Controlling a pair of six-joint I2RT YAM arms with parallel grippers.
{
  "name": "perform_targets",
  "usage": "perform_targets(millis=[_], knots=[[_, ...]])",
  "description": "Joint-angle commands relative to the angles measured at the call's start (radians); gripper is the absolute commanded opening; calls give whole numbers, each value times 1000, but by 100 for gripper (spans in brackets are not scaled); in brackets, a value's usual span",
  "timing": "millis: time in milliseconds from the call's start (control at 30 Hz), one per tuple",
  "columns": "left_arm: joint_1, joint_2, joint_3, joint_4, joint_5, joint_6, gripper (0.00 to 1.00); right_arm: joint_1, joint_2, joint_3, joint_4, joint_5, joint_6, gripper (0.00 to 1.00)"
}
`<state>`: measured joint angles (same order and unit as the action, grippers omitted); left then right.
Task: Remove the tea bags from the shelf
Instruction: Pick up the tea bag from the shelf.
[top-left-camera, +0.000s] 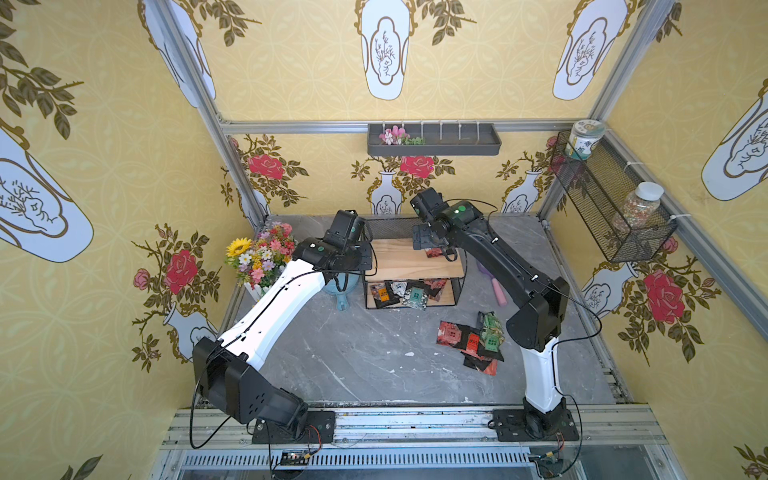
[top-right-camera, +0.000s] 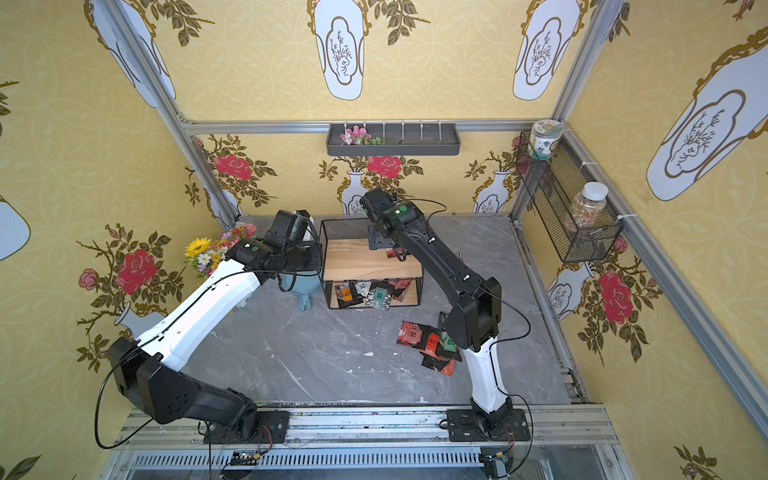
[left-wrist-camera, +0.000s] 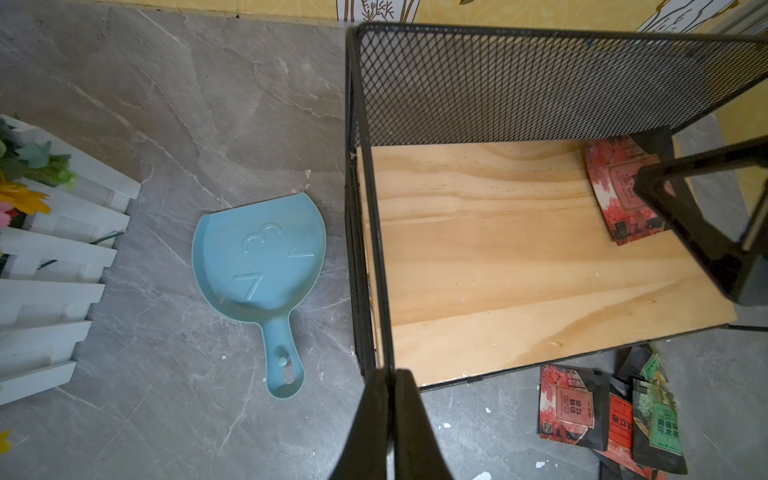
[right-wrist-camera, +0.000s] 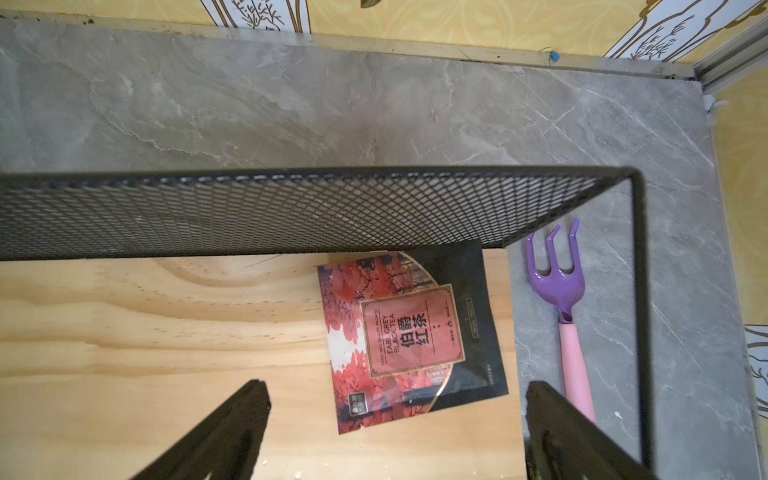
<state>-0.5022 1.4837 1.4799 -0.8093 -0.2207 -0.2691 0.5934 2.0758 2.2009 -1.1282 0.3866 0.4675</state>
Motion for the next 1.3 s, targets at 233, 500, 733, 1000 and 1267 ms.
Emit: perform_targets(millis=[233,500,733,1000,1267], knots=[[0,4,4,-19,13,24,0,-16,51,-23,26,-17,17,97],[0,0,6,-22,9,24,0,-32,78,-81,24,-49,40,86],[0,0,2,-19,9,22,0,-27,61,-158,25,-51,48,73],[-1,2,5,-17,9,22,0,-17,32,-204,27,-43,64,50],[0,3,6,-19,9,24,0,8,22,-169,34,-21,61,25]])
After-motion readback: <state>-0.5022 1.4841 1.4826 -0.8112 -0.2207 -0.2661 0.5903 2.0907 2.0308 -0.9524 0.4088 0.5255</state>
